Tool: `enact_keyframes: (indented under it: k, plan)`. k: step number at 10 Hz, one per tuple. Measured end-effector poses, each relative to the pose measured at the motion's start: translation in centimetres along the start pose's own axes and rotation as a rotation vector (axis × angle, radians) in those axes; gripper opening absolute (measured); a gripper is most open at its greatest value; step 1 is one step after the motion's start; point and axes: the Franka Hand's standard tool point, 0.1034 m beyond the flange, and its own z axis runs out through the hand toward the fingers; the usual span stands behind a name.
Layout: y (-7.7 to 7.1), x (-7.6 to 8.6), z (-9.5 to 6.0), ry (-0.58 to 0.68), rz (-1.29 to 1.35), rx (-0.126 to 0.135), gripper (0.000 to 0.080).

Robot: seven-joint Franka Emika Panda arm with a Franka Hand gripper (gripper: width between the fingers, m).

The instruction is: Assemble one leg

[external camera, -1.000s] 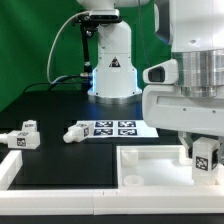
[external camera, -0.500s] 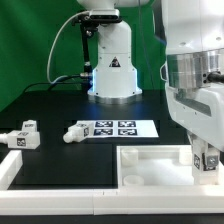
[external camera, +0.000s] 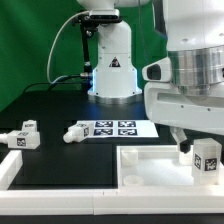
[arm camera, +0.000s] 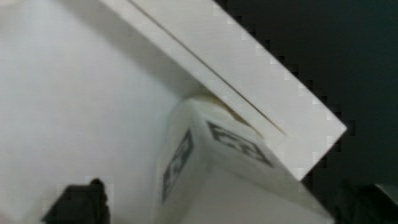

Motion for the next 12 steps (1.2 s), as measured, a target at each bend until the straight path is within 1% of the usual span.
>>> enact_keyframes:
  k: [3,4,5,6,7,8,9,10,11,12]
  plan:
    - [0.13,0.08,0.11,0.001,-0.185,-0.003,0.0649]
    - [0.13,0.1,0.1,0.006,-0.318,-0.012,0.0649]
    - [-0.24,-0.02,0.06,0.026,-0.522,-0.033,0.0649]
    - [-0.59,-0.24,0.08,0.035,-0.636,-0.041,0.0649]
    - [-0.44,-0.08,0.09,0.035,-0.615,-0.041,0.0649]
    - [-0.42,-0.07,0.11,0.036,-0.589,-0.041,0.0624]
    - [-0.41,-0.07,0.13,0.035,-0.589,-0.042,0.046]
    - [-0.41,-0.09,0.14,0.035,-0.552,-0.04,0.046]
    - [-0.35,-0.08,0.18,0.036,-0.474,-0.039,0.0291]
    - [-0.3,-0.02,0.18,0.038,-0.394,-0.038,0.0288]
